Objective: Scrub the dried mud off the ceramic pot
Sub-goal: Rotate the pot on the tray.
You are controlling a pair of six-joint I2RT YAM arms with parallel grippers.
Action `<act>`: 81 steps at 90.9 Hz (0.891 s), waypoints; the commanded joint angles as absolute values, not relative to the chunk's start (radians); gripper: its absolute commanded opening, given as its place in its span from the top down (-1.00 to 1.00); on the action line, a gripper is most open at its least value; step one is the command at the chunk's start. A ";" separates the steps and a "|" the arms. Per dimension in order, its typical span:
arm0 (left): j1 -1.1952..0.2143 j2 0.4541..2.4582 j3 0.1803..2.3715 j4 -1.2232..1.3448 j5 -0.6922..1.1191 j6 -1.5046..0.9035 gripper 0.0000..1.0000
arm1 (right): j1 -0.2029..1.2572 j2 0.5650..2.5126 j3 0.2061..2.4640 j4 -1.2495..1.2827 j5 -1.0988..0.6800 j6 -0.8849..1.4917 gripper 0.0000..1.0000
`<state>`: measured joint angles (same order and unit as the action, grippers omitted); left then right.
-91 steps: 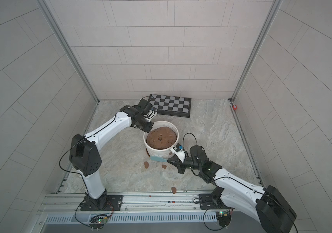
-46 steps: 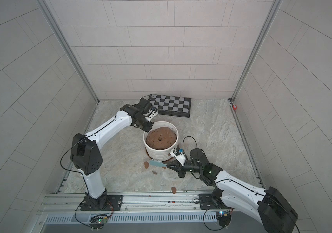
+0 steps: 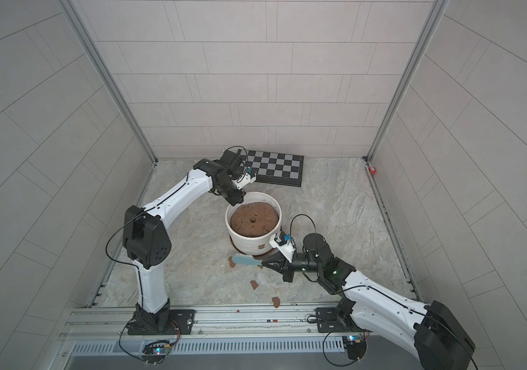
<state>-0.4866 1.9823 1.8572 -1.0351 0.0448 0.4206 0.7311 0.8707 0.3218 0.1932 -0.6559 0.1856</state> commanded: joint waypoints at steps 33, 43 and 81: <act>-0.470 2.082 2.009 -1.161 0.250 0.588 0.99 | 0.696 0.862 0.374 0.174 -0.704 0.182 1.00; -0.470 2.087 2.053 -1.203 0.267 0.572 0.89 | 0.695 0.859 0.373 0.171 -0.706 0.180 1.00; -0.470 1.963 2.070 -1.165 0.187 0.355 -0.11 | 0.681 0.833 0.368 0.170 -0.702 0.182 1.00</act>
